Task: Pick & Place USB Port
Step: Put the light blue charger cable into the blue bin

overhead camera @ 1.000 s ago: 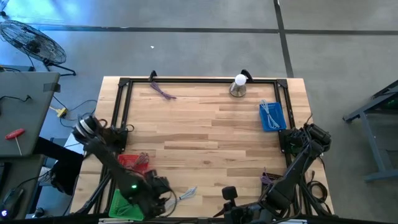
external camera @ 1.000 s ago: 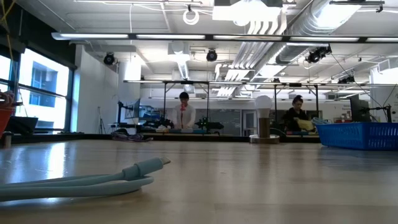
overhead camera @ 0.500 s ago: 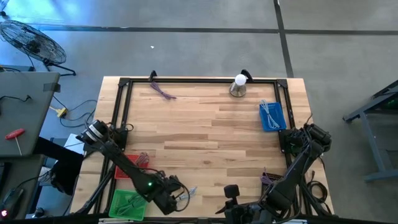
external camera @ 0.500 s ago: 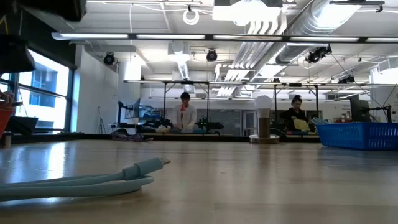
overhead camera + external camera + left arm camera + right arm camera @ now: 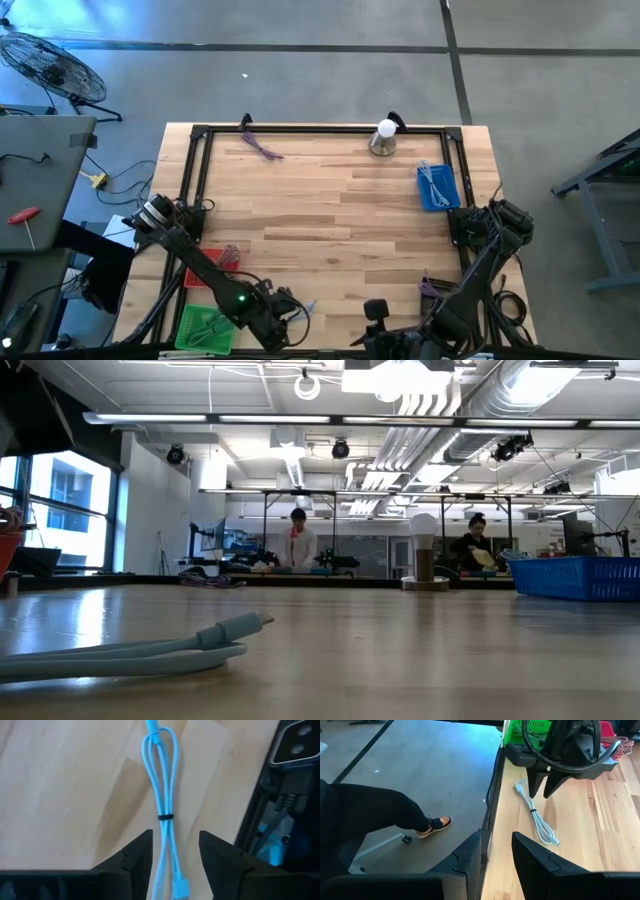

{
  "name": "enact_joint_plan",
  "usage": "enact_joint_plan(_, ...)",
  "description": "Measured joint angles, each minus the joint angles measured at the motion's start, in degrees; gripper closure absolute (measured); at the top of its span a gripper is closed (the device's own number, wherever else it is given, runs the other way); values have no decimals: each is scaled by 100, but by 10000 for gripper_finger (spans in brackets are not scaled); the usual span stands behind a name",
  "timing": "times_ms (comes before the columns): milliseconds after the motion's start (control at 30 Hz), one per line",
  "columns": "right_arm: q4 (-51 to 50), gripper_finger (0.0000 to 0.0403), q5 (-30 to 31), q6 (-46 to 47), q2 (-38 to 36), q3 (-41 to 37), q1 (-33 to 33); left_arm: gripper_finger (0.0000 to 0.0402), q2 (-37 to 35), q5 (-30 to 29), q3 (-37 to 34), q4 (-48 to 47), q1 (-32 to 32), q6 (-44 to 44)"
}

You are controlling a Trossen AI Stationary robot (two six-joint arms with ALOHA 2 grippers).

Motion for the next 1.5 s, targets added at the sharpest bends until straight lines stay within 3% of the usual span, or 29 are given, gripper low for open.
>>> enact_joint_plan(700, -42, 300, 113, 0, 7, 0, 54, 247, 616, 304, 8, 306, 7, 401)
enact_joint_plan(1100, -21, 300, 152, 0, 7, 0, 71, 251, 717, -39, 20, 254, -1, 367)
enact_joint_plan(1233, -20, 300, 162, 0, 7, 0, 74, 279, 727, -144, 15, 197, -9, 356)
enact_joint_plan(1400, -19, 300, 162, 22, 7, 0, 82, 381, 827, -227, 11, 72, -2, 373)
enact_joint_plan(1500, -15, 300, 162, 20, 7, 0, 82, 382, 877, -417, 15, 60, -31, 281)
